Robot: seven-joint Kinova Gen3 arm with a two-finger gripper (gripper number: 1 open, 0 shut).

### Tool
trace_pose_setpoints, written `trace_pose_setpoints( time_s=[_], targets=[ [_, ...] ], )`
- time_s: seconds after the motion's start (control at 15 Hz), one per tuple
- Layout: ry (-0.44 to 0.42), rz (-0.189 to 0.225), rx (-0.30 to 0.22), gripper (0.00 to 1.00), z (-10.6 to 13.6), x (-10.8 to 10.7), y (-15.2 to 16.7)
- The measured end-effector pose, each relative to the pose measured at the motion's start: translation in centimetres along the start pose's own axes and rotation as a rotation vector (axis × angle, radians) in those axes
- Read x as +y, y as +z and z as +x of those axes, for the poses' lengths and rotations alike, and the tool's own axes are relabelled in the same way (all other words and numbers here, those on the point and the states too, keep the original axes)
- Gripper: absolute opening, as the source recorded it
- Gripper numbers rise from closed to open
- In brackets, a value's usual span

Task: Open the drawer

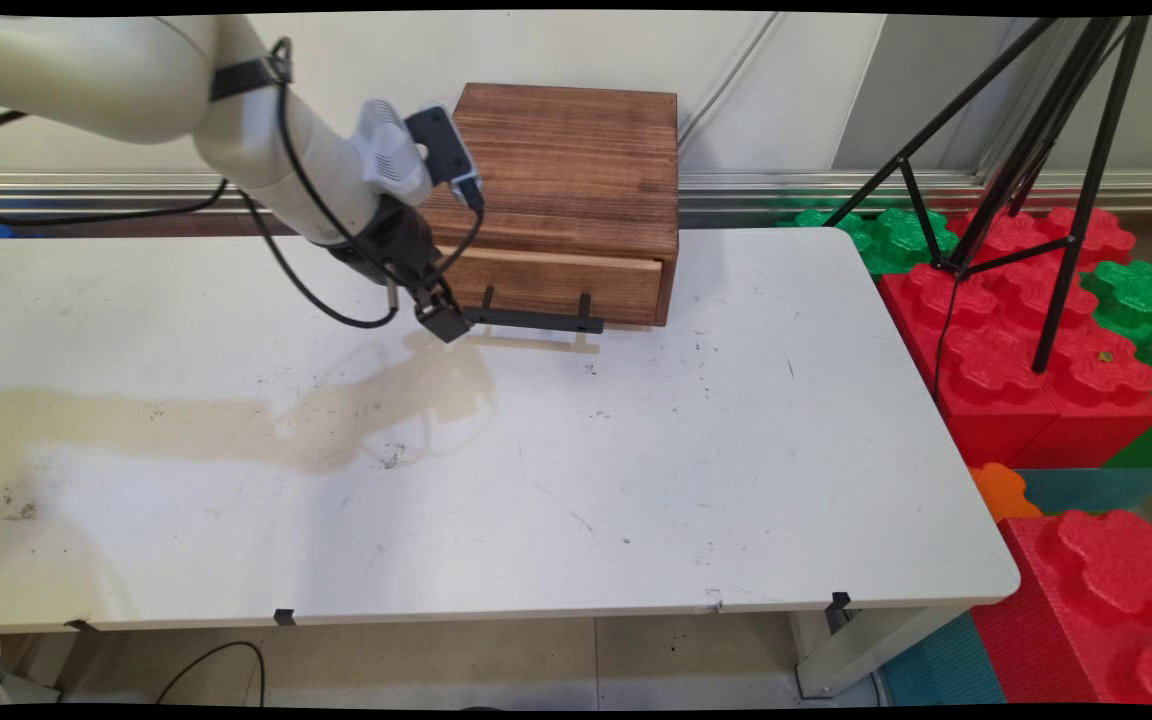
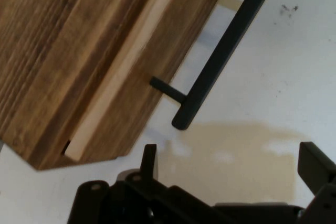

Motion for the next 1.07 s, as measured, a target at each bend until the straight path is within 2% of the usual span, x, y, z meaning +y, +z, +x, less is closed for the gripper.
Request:
trace_pose_setpoints(
  time_s=[0.33, 0.8, 1.07],
  targets=[
    [0.059, -0.036, -0.003, 1.0, 1.4, -0.5, 4.0],
    [0.154, -0.091, 0.023, 1.0, 3.1, -0.6, 9.5],
    [0.176, -0.118, 0.029, 1.0, 3.5, -0.5, 11.3]
  ],
)
